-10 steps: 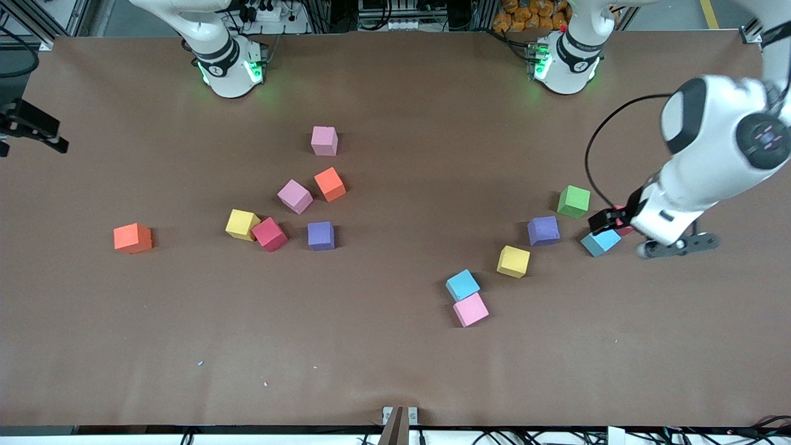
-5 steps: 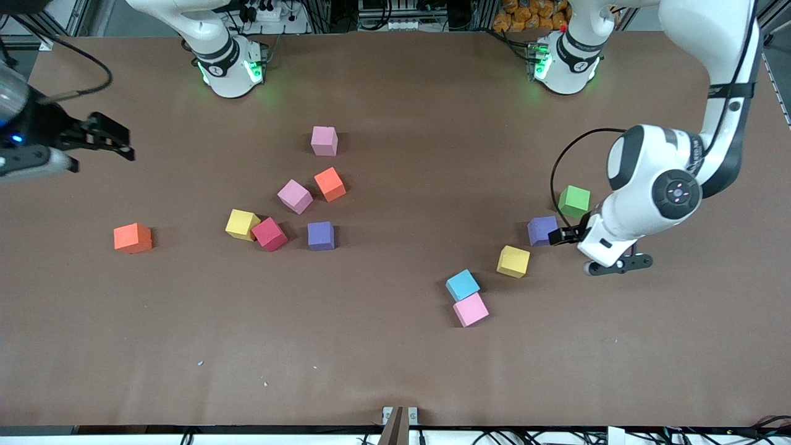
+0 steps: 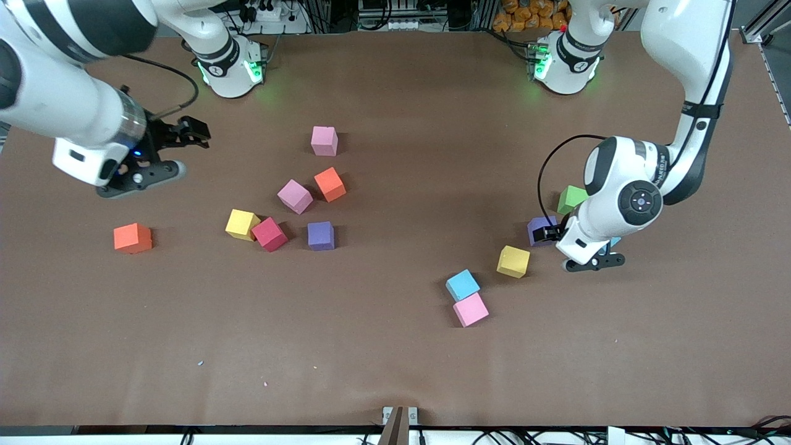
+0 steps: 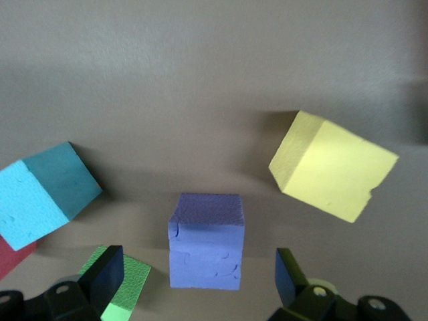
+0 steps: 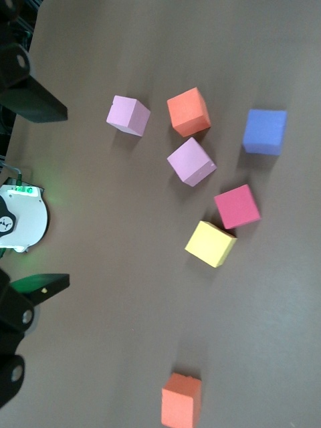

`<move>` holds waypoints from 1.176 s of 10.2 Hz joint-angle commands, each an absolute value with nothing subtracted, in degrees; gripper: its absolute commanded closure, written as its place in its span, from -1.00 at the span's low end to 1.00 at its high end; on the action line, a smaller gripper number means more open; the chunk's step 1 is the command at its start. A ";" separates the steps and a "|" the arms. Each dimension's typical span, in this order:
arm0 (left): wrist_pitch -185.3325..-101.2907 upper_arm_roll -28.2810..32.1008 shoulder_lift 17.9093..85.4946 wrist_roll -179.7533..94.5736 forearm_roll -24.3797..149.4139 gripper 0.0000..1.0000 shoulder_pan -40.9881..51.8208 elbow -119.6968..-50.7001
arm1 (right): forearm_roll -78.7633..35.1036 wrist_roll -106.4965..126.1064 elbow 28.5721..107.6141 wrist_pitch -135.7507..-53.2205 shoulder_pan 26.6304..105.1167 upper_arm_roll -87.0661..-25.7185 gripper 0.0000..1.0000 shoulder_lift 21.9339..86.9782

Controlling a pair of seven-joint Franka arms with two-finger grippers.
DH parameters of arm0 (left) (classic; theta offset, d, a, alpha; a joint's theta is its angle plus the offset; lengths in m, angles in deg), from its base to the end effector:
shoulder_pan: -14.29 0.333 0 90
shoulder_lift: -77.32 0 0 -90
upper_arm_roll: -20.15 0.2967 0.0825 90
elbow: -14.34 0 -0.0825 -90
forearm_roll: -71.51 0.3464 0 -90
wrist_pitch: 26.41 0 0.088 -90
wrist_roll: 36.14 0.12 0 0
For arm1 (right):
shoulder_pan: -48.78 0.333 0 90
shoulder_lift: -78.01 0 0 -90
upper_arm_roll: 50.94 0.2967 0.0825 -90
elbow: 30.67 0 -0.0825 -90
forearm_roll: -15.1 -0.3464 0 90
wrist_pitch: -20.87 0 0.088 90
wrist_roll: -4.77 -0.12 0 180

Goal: Arrange 11 blocks into digit 3
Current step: 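Grasp the purple cube with the left gripper while the right gripper grasps pink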

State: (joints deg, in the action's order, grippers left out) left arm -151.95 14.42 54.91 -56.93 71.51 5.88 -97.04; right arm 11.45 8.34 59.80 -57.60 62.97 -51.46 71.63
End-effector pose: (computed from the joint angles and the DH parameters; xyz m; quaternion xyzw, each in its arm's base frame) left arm 0.5498 -0.1368 0.2653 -0.9955 -0.0602 0.0735 0.0029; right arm 0.4978 0.1301 0.5179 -0.9753 -0.1491 0.1618 0.0171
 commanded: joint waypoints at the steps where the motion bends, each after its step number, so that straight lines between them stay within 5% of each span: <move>1: -153.94 14.61 55.62 -57.58 71.60 -1.00 5.94 -99.91 | 9.39 7.76 73.69 -65.22 63.62 -51.73 -1.00 76.67; 12: -160.97 14.61 52.10 -57.58 72.21 -1.00 5.24 -104.13 | 0.69 0.42 107.92 -104.08 79.60 -51.65 -1.00 76.25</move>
